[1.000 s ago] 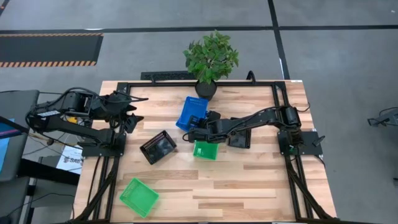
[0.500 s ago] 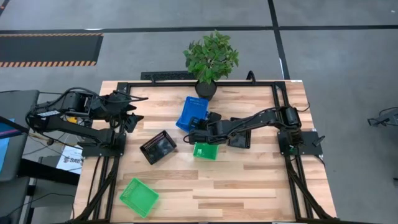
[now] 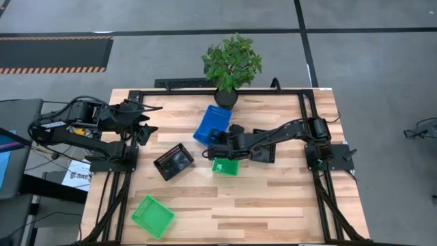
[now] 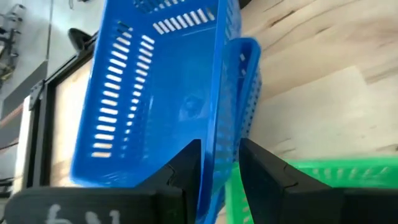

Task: Stack baskets by color
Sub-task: Stack the blue bin on the top blue bins

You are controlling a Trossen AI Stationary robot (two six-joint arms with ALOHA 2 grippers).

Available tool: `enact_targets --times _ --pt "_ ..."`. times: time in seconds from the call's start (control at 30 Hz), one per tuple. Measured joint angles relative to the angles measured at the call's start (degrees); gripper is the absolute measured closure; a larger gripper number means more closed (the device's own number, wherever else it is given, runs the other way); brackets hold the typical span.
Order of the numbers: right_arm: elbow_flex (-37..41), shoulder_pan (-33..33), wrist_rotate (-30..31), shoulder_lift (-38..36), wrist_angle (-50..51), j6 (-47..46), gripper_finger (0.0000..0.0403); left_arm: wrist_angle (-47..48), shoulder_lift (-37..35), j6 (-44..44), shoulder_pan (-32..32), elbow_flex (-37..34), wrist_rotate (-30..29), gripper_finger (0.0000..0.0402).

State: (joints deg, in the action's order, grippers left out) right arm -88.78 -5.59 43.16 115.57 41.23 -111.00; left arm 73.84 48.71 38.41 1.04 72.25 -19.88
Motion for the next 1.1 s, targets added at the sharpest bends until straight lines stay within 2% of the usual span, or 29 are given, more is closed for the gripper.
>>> enact_targets --times 0.43,0.73,0.93,1.1 --pt "0.0 0.0 -1.3 0.0 -4.0 -1.0 0.0264 0.0 0.0 0.0 0.0 0.0 0.0 0.0120" --pt "0.0 0.0 -2.1 0.0 -8.1 5.0 0.0264 0.0 0.0 -0.3 0.0 0.0 0.0 0.0120" --pt "0.0 0.0 -2.9 0.0 -13.9 13.1 0.0268 0.0 0.0 -0.4 0.0 0.0 0.0 0.0120" --pt "0.0 0.6 -4.8 0.0 -14.7 18.2 0.0274 0.0 0.0 -0.3 0.0 0.0 0.0 0.0120"
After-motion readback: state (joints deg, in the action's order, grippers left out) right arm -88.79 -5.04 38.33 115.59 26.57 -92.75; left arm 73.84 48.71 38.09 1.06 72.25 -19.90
